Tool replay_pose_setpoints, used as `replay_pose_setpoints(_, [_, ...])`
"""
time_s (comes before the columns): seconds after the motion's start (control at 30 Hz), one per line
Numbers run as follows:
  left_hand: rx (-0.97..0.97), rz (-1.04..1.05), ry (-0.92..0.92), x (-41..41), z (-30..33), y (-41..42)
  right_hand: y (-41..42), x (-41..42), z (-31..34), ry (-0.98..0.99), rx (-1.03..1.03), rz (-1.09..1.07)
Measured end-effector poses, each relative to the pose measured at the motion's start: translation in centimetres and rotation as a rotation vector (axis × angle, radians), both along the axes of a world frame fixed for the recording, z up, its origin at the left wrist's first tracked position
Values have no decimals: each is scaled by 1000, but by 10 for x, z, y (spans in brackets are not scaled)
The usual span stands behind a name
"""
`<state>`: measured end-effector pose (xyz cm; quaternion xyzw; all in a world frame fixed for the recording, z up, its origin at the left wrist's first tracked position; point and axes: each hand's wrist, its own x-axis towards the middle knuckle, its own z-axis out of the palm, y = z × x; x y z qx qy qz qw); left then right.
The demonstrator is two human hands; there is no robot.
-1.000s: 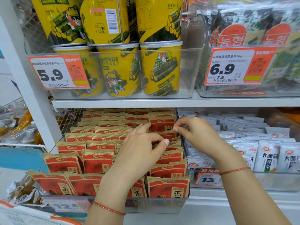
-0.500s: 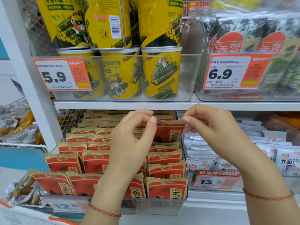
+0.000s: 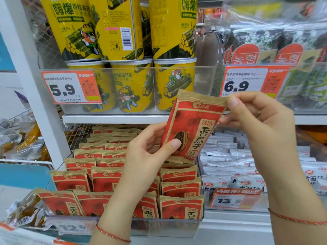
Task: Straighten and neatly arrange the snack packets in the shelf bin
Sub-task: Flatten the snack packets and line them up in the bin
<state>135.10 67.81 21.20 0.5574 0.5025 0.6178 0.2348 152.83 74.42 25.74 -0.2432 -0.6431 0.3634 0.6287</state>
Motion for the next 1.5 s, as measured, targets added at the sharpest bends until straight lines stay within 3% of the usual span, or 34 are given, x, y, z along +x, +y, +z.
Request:
replay_pose_setpoints(0.23, [-16, -93, -271, 7, 7, -1, 2, -3, -9, -175, -94, 118])
replay_pose_setpoints(0.53, [-80, -80, -288, 4, 1, 3, 5, -13, -16, -141, -158, 176])
replay_pose_setpoints(1.0, [-345, -295, -594, 7, -5, 9, -10, -17, -3, -51, -105, 183])
replay_pose_setpoints(1.5, [-259, -395, -514, 3, -15, 10, -13, -19, 0, 3, -101, 219])
